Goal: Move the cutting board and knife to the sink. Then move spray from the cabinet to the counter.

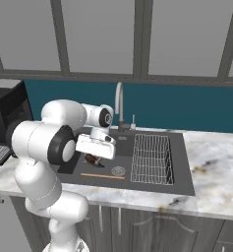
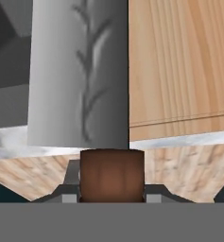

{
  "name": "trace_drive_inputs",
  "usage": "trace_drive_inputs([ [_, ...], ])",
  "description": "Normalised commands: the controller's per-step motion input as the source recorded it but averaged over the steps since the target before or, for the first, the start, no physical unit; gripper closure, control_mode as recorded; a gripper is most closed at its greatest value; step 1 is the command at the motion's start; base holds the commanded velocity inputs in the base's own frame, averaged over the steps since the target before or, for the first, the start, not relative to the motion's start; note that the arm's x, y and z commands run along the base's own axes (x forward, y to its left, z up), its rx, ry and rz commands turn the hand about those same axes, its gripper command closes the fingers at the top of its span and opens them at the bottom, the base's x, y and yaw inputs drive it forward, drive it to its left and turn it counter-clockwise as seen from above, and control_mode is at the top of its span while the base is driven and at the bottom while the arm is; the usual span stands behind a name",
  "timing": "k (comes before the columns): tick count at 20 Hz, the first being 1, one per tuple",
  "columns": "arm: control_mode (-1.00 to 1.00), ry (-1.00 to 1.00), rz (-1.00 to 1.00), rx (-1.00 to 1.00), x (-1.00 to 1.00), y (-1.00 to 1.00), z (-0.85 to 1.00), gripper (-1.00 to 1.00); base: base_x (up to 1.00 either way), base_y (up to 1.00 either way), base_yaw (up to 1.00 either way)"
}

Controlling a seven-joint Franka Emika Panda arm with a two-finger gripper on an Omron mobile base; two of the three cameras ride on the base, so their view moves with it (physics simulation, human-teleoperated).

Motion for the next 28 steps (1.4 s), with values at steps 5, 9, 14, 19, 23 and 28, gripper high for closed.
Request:
trace_drive_inputs([
  [5, -1.0, 0.0, 0.0, 0.0, 0.0, 0.0, 0.0, -1.0, 0.0, 0.0, 0.0],
  [9, -1.0, 0.0, 0.0, 0.0, 0.0, 0.0, 0.0, -1.0, 0.0, 0.0, 0.0],
  [14, -1.0, 0.0, 0.0, 0.0, 0.0, 0.0, 0.0, -1.0, 0.0, 0.0, 0.0],
  [19, -1.0, 0.0, 0.0, 0.0, 0.0, 0.0, 0.0, -1.0, 0.0, 0.0, 0.0],
  [23, -1.0, 0.0, 0.0, 0.0, 0.0, 0.0, 0.02, -1.0, 0.0, 0.0, 0.0],
  [28, -1.0, 0.0, 0.0, -0.04, -0.04, 0.01, 0.28, -1.0, 0.0, 0.0, 0.0],
])
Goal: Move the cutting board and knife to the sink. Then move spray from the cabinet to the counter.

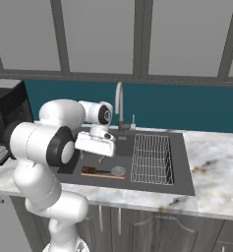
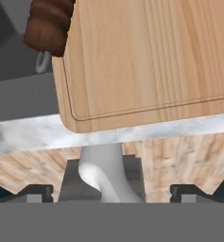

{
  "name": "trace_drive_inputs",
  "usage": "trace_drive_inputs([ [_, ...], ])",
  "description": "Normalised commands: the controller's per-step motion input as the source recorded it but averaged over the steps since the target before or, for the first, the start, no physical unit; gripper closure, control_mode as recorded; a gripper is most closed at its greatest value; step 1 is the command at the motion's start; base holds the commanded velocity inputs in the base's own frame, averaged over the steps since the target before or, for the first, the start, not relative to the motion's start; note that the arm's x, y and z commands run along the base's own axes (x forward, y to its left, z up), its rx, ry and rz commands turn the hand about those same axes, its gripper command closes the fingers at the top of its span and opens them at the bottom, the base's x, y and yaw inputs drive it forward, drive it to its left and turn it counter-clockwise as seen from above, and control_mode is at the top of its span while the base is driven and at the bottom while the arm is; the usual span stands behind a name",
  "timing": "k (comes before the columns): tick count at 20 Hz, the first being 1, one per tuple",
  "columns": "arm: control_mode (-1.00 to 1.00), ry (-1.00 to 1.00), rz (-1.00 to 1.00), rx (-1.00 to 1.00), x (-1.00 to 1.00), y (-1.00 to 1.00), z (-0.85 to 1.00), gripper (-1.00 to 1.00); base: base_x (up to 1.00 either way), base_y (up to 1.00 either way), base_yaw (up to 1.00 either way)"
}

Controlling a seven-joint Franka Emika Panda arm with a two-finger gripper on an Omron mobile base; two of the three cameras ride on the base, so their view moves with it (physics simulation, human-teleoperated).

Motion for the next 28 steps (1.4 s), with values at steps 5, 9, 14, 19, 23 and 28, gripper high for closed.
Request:
trace_drive_inputs([
  [5, -1.0, -0.03, 0.0, -0.03, -0.35, 0.03, 0.61, -1.0, 0.0, 0.0, 0.0],
  [9, -1.0, -0.26, 0.0, -0.01, -0.89, 0.08, 0.43, -1.0, 0.0, 0.0, 0.0],
  [14, -1.0, -0.56, 0.0, 0.0, -1.0, 0.0, 0.72, -1.0, 0.0, 0.0, 0.0],
  [19, -1.0, -0.7, 0.0, -0.05, -0.9, 0.0, 0.97, -1.0, 0.0, 0.0, 0.0],
  [23, -1.0, -0.23, 0.0, -0.1, -0.44, 0.0, 0.72, -1.0, 0.0, 0.0, 0.0],
  [28, -1.0, -0.1, 0.0, -0.06, -0.26, 0.0, 0.05, -1.0, 0.0, 0.0, 0.0],
])
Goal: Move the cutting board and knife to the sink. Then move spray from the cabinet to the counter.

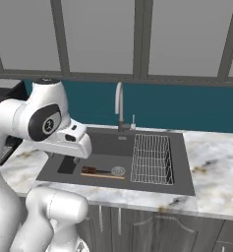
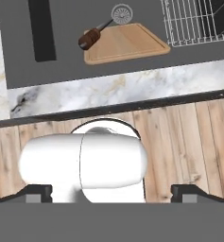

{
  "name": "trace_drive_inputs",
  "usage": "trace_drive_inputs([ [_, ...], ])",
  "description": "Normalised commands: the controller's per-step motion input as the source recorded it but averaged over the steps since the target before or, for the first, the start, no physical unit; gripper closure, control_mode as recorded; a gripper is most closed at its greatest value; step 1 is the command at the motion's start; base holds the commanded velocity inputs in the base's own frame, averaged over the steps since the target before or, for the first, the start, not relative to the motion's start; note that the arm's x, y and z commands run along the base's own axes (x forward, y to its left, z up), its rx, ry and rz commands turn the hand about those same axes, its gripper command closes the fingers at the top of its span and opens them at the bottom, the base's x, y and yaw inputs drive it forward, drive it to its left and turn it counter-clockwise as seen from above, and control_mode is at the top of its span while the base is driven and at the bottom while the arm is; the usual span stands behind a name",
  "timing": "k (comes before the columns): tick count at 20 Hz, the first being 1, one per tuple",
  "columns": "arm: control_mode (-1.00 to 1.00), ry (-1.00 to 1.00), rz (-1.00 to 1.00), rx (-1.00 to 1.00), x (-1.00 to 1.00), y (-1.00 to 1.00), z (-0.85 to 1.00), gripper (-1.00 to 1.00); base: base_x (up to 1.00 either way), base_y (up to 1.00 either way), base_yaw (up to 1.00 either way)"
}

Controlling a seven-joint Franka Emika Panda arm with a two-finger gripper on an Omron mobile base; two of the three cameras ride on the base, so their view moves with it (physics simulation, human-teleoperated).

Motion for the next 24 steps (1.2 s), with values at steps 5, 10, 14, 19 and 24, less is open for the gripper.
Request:
trace_drive_inputs([
  [5, -1.0, -0.01, 0.0, 0.0, -0.03, 0.0, -0.03, -1.0, 0.0, 0.0, 0.0],
  [10, -1.0, 0.0, 0.0, 0.0, 0.0, 0.0, 0.0, -1.0, 0.0, 0.0, 0.0],
  [14, -1.0, -0.01, -0.02, 0.0, -0.01, 0.0, 0.0, -1.0, 0.0, 0.0, 0.0],
  [19, 1.0, 0.0, 0.0, 0.0, 0.0, 0.0, 0.0, -1.0, -0.24, -0.16, -0.4],
  [24, 1.0, 0.0, 0.0, 0.0, 0.0, 0.0, 0.0, -1.0, -0.24, -0.46, -0.73],
])
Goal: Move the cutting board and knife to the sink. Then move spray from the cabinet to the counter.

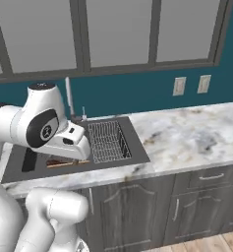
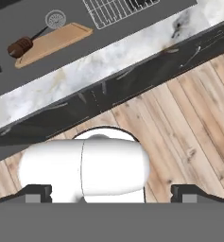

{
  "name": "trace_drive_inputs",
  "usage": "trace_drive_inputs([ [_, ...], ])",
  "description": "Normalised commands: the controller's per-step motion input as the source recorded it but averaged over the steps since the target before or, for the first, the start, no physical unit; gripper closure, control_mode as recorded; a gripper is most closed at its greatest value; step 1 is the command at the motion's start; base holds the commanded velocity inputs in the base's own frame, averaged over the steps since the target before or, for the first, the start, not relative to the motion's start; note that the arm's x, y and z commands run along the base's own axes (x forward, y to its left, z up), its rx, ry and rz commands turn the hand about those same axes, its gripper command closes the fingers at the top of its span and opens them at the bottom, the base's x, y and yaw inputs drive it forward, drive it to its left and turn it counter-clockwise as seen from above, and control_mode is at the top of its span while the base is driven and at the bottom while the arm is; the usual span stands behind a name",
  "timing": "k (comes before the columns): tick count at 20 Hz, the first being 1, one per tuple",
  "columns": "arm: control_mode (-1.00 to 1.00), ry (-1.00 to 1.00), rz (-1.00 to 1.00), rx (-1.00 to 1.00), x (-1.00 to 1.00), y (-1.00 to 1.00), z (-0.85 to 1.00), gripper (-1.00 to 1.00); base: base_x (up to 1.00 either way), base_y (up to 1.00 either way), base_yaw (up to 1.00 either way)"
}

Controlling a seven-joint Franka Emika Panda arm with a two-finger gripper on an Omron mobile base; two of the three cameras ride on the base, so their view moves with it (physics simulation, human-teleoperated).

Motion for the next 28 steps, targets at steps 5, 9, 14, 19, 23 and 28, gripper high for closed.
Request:
trace_drive_inputs([
  [5, 1.0, 0.0, 0.0, 0.0, 0.0, 0.0, 0.0, -1.0, 0.03, -0.77, -0.79],
  [9, 1.0, 0.0, 0.0, 0.0, 0.0, 0.0, 0.0, -1.0, 0.02, -0.93, -0.75],
  [14, 1.0, 0.0, 0.0, 0.0, 0.0, 0.0, 0.0, -1.0, 0.04, -0.99, -0.73],
  [19, 1.0, 0.0, 0.0, 0.0, 0.0, 0.0, 0.0, -1.0, 0.03, -1.0, -0.71],
  [23, 1.0, 0.0, 0.0, 0.0, 0.0, 0.0, 0.0, -1.0, 0.03, -1.0, -0.71],
  [28, 1.0, 0.0, 0.0, 0.0, 0.0, 0.0, 0.0, -1.0, 0.09, -1.0, -0.7],
])
